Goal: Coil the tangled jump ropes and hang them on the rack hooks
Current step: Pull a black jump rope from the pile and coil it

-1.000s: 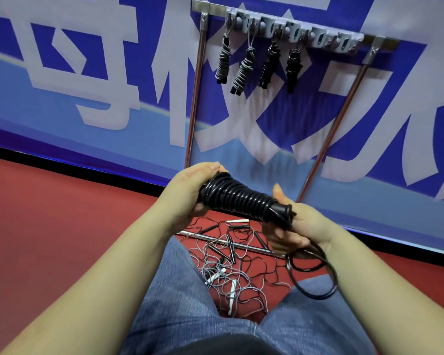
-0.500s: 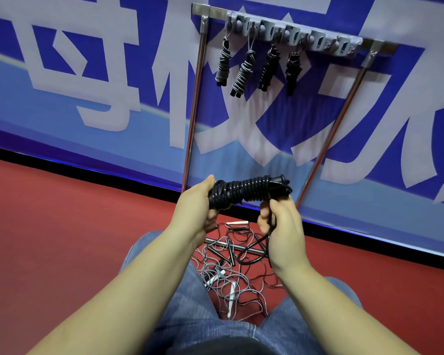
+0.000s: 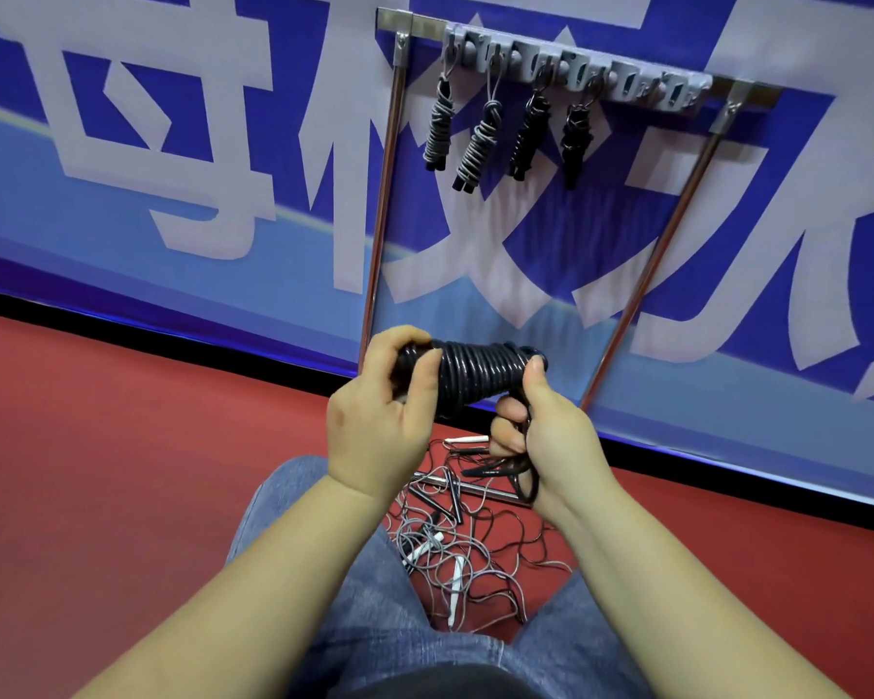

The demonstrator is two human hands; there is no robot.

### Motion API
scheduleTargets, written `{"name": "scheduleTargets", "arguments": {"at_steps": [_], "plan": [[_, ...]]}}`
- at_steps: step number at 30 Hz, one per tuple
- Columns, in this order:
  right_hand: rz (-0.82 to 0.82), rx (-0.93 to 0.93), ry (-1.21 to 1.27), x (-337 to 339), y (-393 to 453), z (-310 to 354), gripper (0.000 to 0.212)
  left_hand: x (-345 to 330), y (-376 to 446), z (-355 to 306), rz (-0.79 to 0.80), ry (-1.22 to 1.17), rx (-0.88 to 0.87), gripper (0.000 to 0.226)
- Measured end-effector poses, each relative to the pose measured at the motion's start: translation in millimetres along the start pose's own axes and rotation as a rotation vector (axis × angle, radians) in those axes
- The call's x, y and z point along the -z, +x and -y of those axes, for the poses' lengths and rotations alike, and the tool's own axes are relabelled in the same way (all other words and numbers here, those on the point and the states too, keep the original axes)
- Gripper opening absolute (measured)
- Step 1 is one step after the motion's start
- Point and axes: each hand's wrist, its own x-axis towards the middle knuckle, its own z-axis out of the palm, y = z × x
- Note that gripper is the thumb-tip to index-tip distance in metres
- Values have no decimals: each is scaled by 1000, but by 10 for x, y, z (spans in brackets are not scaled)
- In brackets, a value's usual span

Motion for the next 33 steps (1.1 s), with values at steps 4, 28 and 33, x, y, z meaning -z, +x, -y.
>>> {"name": "scheduleTargets", "arguments": {"at_steps": [4, 28, 33], "plan": [[-50, 77, -166, 88, 37, 25, 40, 11, 90, -21, 184, -131, 205, 8], [130, 443, -663, 268, 37, 42, 17, -150, 63, -1, 715, -37, 383, 53], [141, 216, -394, 246, 105, 24, 22, -167, 66, -43, 661, -344, 574, 58]]}}
